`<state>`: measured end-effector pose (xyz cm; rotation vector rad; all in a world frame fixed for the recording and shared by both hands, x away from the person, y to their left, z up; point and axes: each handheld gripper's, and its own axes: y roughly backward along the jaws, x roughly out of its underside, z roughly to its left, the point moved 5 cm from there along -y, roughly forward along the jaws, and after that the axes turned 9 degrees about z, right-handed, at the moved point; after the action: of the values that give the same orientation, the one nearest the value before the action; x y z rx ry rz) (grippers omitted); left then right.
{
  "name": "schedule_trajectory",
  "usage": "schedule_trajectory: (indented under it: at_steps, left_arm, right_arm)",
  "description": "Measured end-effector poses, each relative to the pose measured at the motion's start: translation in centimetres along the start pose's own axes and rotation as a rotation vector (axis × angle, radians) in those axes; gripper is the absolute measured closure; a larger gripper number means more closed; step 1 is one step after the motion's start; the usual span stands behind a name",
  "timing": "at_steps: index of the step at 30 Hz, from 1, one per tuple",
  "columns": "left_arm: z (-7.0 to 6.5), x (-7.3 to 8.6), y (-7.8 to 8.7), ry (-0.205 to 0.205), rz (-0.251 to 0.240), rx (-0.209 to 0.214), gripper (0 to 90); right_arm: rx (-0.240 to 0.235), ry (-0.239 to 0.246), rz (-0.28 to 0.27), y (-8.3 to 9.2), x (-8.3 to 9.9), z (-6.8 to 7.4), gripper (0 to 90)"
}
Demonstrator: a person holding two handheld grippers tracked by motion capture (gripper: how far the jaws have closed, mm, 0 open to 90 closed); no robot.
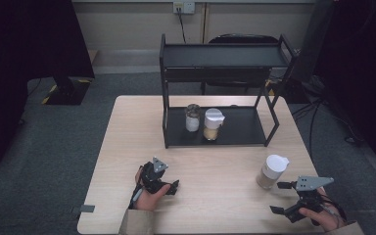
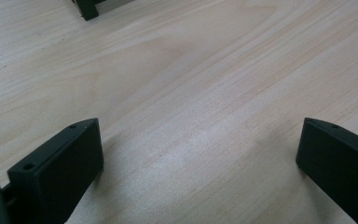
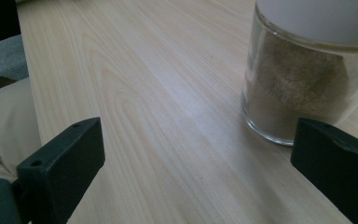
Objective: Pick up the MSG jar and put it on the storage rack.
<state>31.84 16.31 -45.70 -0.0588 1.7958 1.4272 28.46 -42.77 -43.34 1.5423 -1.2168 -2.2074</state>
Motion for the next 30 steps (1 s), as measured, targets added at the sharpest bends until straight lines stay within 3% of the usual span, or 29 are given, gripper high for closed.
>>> schedule_trajectory:
  at_steps: [12,23,30]
  left_arm:
    - [0.0,0.0,0.0,0.000,0.000,0.000,0.0]
    - [0.0,0.0,0.0,0.000,0.000,0.000,0.0]
    - [0.0,0.0,0.0,-0.002,0.000,-0.001,0.0]
  right_arm:
    - [0.066,-0.039,-0.005,0.1,0.1,0.4,1.5]
    - [0.097,-0.045,0.001,0.1,0.0,0.6,1.4]
    - [0.156,-0.078,-0.005,-0.1,0.0,1.1,1.4]
